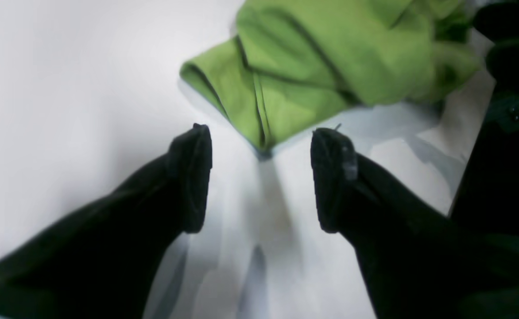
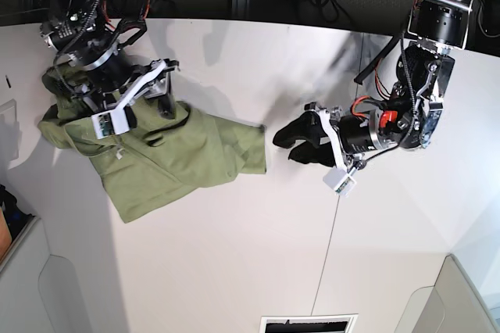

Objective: Layout the t-shirt on the table in an organized manner, then fold the t-shirt properly
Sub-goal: 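Lift the shirt with the right gripper and reach the left gripper in, then grasp the shirt with the left gripper and stretch it between grippers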

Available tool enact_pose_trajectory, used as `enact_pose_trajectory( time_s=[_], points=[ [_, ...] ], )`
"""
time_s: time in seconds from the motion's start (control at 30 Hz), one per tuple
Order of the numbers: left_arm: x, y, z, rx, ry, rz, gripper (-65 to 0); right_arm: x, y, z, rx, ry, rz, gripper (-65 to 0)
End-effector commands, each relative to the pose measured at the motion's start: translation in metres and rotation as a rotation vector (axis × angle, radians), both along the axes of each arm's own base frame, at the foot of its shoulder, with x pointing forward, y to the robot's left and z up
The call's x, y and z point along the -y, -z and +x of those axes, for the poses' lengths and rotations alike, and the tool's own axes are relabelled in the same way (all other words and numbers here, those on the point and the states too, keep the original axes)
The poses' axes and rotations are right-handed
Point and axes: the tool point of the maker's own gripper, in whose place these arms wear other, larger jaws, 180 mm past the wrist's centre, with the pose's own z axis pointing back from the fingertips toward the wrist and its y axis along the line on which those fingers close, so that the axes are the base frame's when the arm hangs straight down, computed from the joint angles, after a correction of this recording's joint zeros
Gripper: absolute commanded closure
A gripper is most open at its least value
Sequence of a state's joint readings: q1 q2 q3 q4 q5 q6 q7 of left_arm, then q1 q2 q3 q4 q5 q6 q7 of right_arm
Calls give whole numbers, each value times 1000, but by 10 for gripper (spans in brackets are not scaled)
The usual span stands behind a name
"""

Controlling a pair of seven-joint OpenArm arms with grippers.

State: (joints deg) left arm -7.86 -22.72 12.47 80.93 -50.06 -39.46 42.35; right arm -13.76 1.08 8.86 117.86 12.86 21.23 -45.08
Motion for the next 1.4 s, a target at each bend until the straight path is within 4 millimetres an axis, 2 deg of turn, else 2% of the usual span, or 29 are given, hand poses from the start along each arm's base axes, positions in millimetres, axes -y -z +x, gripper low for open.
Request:
enact_pose_trajectory(
  time_s=[0.0, 0.1, 0.2, 0.33, 0.47, 0.5, 0.57, 0.6, 0.63, 0.73, 0.77, 0.87, 0.97, 1.1, 1.27, 1.37],
  points=[
    [4, -18, 13, 74, -10, -34, -377, -8, -9, 4, 46, -21, 4, -413],
    [17, -15, 15, 127, 1, -14, -377, -23, -8, 4, 71, -66, -40, -413],
    [33, -12, 14, 184, 35, 13, -377, -28, -3, 7, 96, -74, -83, -413],
    [47, -1, 9, 247, 100, 90, -377, -31, 21, 12, 57, -87, -127, -413],
    [49, 2, 19, 315, 89, 135, -377, -32, 42, 24, 17, -96, -133, -412],
    [51, 5, 20, 326, 96, 151, -377, -32, 45, 27, 17, -96, -136, -402],
    [56, 14, 19, 322, 107, 178, -373, -28, 49, 31, 19, -79, -152, -327],
    [60, 18, 17, 314, 111, 181, -359, -27, 50, 33, 17, -72, -152, -271],
    [62, 23, 15, 301, 114, 183, -318, -27, 50, 34, 17, -71, -152, -206],
    [69, 35, 12, 269, 113, 179, -87, -27, 46, 38, 29, -71, -151, -4],
    [71, 38, 11, 260, 113, 177, -5, -27, 45, 40, 34, -70, -151, 0],
    [64, 37, 12, 264, 109, 188, 0, -27, 42, 42, 39, -73, -154, 0],
    [43, 23, 19, 270, 89, 195, 0, -27, 33, 45, 64, -68, -154, 0],
    [4, -17, 19, 264, 53, 151, 0, -26, 2, 52, 149, -57, -153, 0],
    [-44, -79, -7, 323, 61, 181, 0, -18, -51, 58, 274, 2, -155, 0],
    [-49, -120, -24, 398, 97, 177, 0, -1, -76, 60, 336, 69, -160, 0]
  ],
)
